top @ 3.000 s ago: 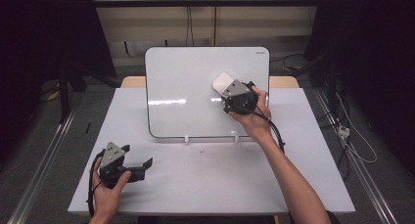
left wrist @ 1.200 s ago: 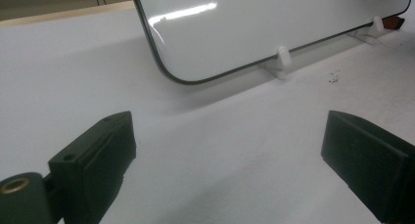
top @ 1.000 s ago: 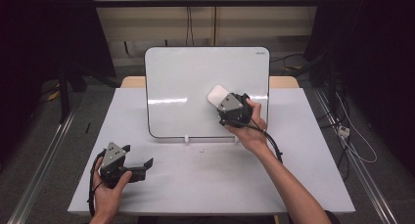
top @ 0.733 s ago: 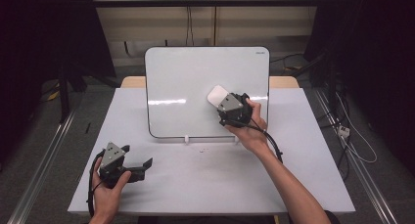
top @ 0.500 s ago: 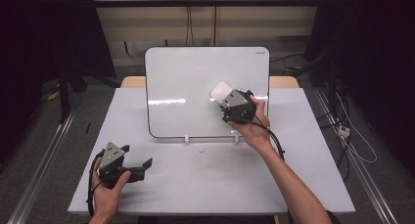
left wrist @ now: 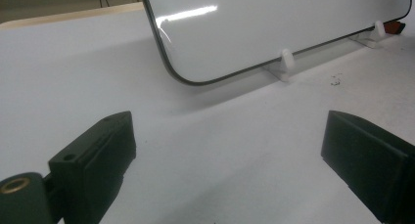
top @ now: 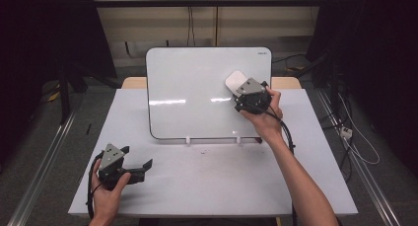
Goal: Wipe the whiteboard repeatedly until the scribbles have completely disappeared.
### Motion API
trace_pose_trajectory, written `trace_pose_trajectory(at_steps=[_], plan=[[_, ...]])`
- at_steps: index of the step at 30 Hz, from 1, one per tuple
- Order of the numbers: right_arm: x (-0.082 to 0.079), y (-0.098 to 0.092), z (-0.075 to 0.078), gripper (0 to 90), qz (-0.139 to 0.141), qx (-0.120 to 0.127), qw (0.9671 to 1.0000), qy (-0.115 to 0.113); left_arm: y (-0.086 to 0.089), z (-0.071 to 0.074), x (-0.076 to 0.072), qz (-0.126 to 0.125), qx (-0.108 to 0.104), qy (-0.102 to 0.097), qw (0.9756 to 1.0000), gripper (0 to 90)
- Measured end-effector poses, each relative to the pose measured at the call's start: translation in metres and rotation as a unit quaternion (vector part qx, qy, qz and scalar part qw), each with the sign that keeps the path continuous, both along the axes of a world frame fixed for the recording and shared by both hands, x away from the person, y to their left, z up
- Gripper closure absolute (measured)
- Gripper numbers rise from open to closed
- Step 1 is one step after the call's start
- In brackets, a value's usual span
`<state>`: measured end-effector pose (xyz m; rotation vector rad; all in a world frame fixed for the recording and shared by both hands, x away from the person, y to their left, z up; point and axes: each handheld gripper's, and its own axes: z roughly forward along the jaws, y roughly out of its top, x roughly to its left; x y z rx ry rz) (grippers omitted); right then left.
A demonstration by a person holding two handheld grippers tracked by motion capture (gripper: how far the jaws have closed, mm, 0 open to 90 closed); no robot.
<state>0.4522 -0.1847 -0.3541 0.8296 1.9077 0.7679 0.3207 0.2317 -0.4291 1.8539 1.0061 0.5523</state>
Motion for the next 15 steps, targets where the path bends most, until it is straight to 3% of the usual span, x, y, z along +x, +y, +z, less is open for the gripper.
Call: trace_pose_trajectory(at_steps=[8,15], plan=[[0.009,-0.018,0.013,31.2,-0.026,0.011,0.9996,-0.002,0.0,0.0,0.0,0.0,0.0,0.0,1.0,5.8],[0.006,-0.018,0.01,31.2,-0.027,0.012,0.9995,-0.014,0.001,0.0,0.0,0.0,0.001,-0.001,1.0,5.9]])
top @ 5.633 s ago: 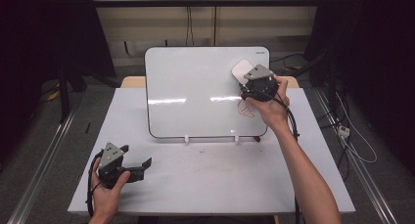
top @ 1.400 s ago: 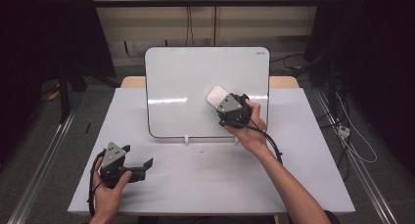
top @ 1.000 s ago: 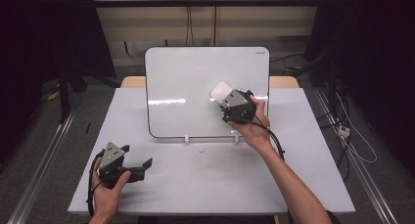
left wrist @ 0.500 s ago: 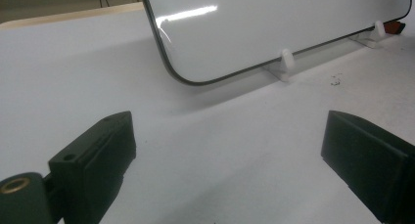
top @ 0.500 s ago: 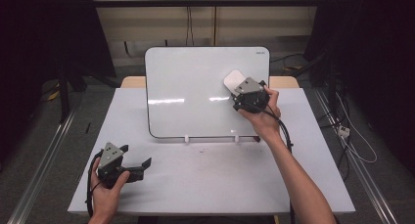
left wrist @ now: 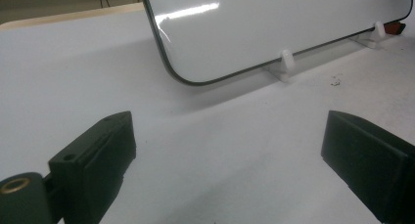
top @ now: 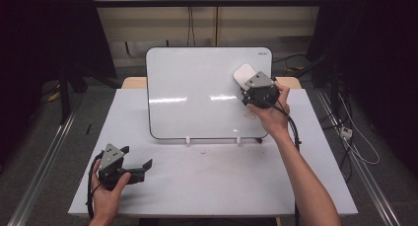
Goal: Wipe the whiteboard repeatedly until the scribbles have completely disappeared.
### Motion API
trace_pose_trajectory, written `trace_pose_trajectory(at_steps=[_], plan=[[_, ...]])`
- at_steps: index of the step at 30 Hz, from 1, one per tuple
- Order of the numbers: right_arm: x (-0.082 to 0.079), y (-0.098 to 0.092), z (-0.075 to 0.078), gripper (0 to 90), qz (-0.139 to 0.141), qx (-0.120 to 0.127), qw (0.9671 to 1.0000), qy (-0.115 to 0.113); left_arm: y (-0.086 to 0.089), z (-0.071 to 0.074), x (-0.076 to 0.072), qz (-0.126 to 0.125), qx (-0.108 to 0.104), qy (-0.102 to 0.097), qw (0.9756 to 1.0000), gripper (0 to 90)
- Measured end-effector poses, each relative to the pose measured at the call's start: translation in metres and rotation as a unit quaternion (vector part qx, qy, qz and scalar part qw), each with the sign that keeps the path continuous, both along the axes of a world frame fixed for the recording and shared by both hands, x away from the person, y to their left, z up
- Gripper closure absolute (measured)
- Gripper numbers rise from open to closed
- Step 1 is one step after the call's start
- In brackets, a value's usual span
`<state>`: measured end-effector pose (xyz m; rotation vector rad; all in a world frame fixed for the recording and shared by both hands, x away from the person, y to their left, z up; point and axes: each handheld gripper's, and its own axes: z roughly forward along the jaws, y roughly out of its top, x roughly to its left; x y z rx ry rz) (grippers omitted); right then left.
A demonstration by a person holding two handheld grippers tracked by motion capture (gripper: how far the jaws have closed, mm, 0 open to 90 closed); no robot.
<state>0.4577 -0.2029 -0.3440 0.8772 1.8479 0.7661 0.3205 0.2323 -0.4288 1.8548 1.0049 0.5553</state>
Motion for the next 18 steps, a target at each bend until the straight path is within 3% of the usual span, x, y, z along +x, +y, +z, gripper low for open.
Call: trace_pose_trajectory(at_steps=[9,18], plan=[[-0.013,0.006,-0.015,31.2,0.008,-0.01,0.9999,0.008,-0.003,0.0,0.0,-0.001,0.002,0.0,1.0,5.8],[-0.025,0.024,-0.032,31.2,0.032,-0.026,0.999,0.018,-0.003,0.0,0.001,-0.004,0.006,0.001,1.0,5.8]])
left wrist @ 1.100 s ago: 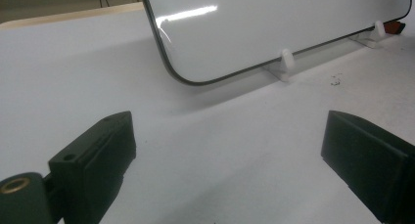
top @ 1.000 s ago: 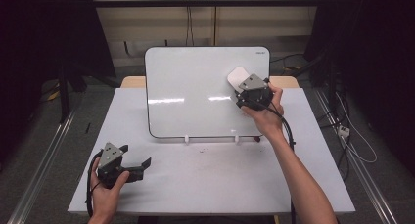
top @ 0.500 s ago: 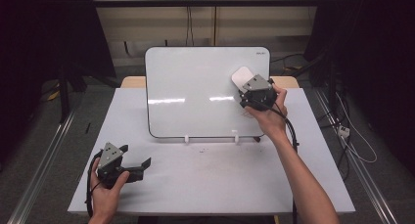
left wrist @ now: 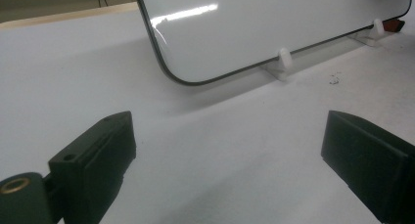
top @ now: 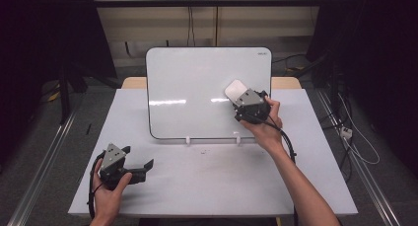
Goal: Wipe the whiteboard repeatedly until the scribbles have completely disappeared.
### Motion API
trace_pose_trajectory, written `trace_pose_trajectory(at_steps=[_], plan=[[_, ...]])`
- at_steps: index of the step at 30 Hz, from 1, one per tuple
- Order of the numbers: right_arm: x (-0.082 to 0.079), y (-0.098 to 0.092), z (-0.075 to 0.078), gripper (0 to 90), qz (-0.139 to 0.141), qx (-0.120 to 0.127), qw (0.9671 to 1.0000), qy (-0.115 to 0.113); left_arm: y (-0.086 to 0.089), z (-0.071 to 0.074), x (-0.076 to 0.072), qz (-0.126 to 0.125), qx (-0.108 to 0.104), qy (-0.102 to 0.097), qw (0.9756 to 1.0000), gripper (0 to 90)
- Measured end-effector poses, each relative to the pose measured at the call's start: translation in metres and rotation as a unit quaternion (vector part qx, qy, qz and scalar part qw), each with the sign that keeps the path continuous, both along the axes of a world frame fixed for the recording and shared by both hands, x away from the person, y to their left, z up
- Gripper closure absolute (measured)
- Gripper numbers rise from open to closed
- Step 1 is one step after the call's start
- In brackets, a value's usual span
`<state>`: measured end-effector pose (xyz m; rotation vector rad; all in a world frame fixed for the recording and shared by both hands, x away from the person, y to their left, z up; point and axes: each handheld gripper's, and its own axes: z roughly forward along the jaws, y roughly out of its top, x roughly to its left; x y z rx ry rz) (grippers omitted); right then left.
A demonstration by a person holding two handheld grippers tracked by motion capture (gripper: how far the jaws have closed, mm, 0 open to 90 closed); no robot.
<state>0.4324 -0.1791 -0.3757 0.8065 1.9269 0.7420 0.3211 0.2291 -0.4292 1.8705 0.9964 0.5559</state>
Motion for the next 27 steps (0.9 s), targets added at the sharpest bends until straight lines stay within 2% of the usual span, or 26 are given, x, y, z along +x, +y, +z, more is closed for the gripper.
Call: trace_pose_trajectory(at_steps=[15,22,23,27], plan=[[-0.016,0.031,-0.02,31.2,0.041,-0.031,0.9986,0.01,0.0,0.0,0.0,-0.001,0.001,0.0,1.0,5.9],[-0.015,0.03,-0.02,31.2,0.048,-0.036,0.9981,0.011,0.0,0.0,0.0,-0.001,0.0,0.001,1.0,5.9],[-0.015,0.029,-0.019,31.2,0.049,-0.035,0.9981,0.012,0.0,-0.001,0.001,0.0,-0.006,0.001,1.0,5.8],[-0.012,0.024,-0.016,31.2,0.043,-0.028,0.9986,0.008,0.001,-0.001,0.0,0.003,-0.005,0.002,1.0,5.8]])
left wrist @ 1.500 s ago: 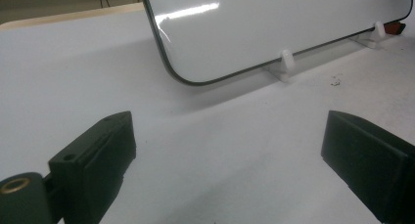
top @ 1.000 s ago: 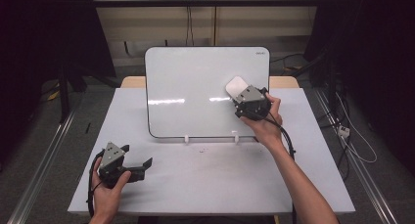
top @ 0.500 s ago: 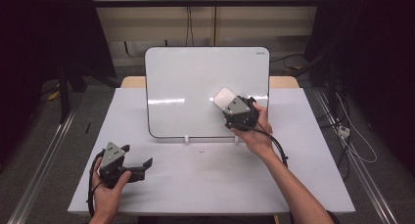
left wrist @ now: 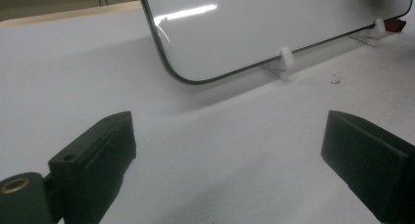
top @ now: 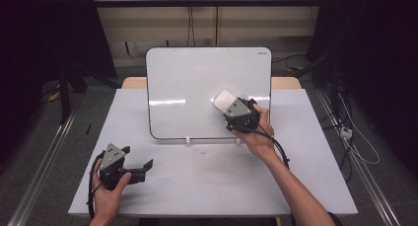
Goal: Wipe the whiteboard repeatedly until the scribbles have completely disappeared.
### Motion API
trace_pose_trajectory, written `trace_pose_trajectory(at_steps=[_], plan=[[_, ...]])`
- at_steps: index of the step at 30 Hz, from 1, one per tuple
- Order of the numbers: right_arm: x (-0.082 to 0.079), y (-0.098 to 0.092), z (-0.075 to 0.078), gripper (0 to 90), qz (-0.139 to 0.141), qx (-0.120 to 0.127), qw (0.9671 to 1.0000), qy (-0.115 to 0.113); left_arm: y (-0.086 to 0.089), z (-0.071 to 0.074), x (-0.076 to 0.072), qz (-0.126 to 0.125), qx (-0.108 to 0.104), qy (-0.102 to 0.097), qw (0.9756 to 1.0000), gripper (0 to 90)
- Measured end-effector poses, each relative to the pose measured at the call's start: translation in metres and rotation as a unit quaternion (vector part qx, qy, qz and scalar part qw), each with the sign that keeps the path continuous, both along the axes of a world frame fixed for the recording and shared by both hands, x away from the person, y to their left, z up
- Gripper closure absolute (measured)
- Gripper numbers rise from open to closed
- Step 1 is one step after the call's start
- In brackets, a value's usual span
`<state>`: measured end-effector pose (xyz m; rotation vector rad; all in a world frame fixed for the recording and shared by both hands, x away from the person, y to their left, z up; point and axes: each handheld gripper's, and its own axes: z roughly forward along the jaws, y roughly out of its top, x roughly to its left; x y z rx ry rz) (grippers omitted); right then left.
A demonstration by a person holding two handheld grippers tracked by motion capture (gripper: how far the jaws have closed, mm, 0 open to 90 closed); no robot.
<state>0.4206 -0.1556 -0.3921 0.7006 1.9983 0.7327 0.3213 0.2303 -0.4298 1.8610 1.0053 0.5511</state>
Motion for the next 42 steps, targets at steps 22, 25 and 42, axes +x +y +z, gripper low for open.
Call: trace_pose_trajectory(at_steps=[22,25,42], plan=[[0.028,-0.048,0.036,31.2,-0.059,0.054,0.9968,-0.007,0.0,0.0,0.0,0.0,0.001,0.0,1.0,5.9],[0.031,-0.053,0.041,31.2,-0.065,0.054,0.9964,-0.009,0.0,0.0,0.0,0.0,0.001,-0.001,1.0,5.9],[0.015,-0.059,0.021,31.3,-0.067,0.046,0.9965,-0.017,0.001,0.002,0.0,-0.001,0.0,-0.003,1.0,5.8]])
